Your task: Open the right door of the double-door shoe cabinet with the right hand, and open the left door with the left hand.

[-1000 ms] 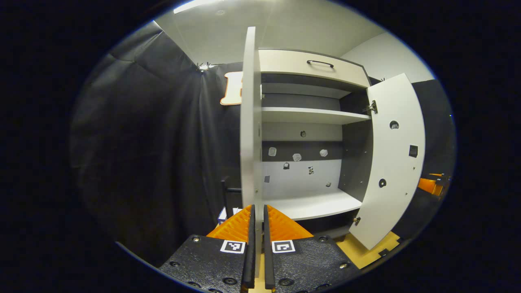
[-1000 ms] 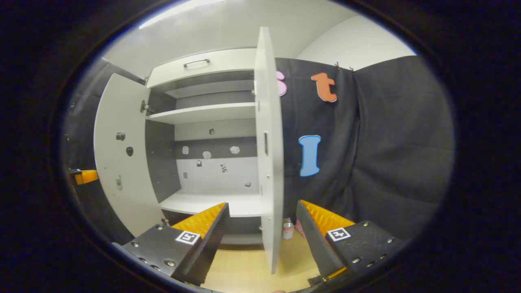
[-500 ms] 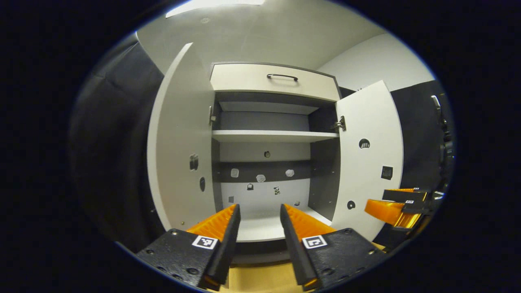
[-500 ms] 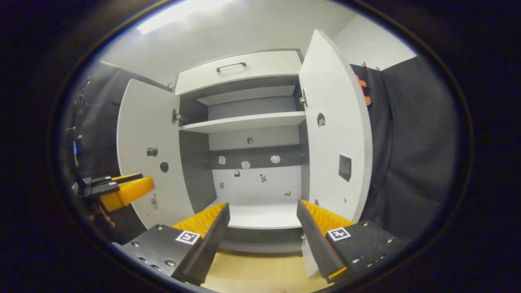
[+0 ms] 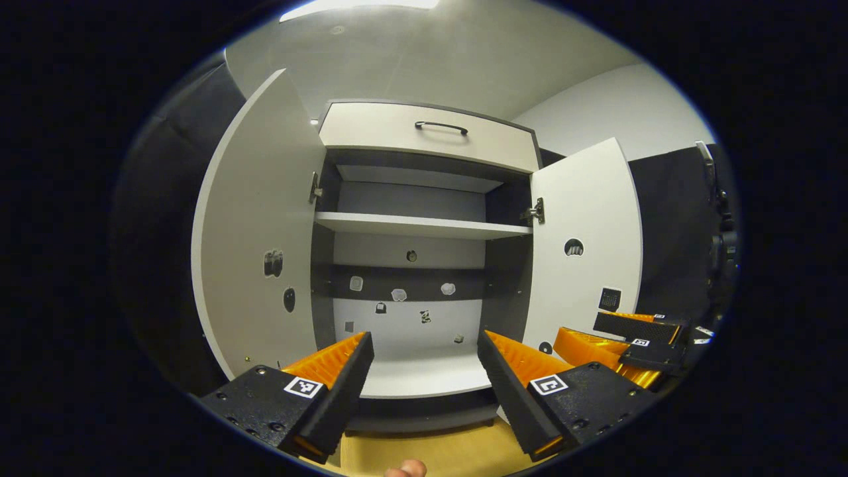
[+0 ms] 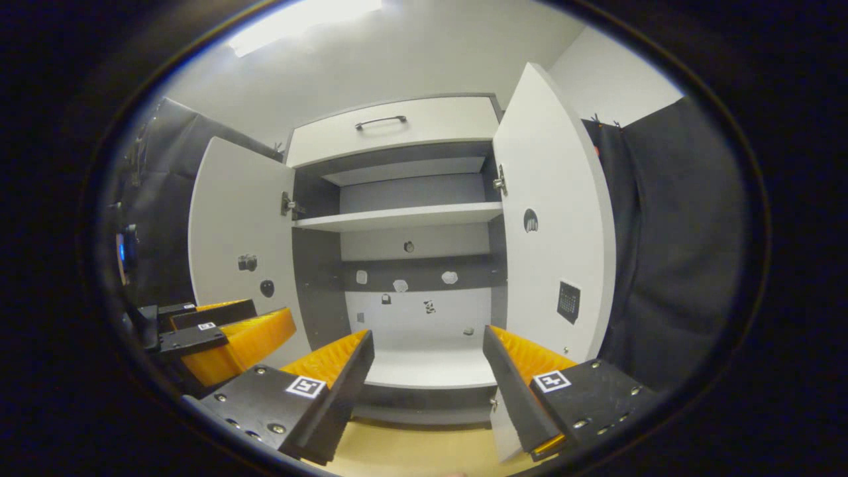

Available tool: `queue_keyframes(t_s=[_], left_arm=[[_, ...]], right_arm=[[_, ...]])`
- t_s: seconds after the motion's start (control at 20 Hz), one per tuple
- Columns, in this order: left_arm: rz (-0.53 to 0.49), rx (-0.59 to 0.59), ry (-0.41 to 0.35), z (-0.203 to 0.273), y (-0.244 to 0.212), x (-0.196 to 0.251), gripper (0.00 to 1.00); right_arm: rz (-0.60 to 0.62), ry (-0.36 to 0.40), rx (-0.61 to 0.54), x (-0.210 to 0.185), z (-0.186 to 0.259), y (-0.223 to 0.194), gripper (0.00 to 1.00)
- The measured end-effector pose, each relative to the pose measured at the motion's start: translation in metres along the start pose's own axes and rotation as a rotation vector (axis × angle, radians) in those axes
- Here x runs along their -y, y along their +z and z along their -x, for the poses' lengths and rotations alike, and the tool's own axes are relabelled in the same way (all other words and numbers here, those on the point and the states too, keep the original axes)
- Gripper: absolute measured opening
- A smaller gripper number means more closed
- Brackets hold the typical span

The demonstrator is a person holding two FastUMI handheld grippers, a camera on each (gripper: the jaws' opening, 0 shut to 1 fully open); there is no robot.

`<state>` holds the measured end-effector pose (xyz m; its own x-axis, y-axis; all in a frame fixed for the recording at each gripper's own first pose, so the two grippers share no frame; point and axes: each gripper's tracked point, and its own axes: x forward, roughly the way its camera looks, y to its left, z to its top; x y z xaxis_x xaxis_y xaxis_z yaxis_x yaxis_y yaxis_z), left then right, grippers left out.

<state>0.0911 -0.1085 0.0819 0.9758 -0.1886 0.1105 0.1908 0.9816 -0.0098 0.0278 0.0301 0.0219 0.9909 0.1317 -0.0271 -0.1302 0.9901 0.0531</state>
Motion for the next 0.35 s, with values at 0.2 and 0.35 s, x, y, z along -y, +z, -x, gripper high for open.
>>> queue_keyframes(t_s=[0.2, 0.35], left_arm=[[-0.02, 0.012, 0.009, -0.0053, 0.0032, 0.0017, 0.96], [-0.027, 0.014, 0.01, -0.0101, 0.0043, 0.0075, 0.96]], right_arm=[[0.002, 0.002, 0.003, 0.0025, -0.0028, -0.0001, 0.98], [0.008, 0.004, 0.001, 0.0064, -0.0033, -0.0001, 0.98]])
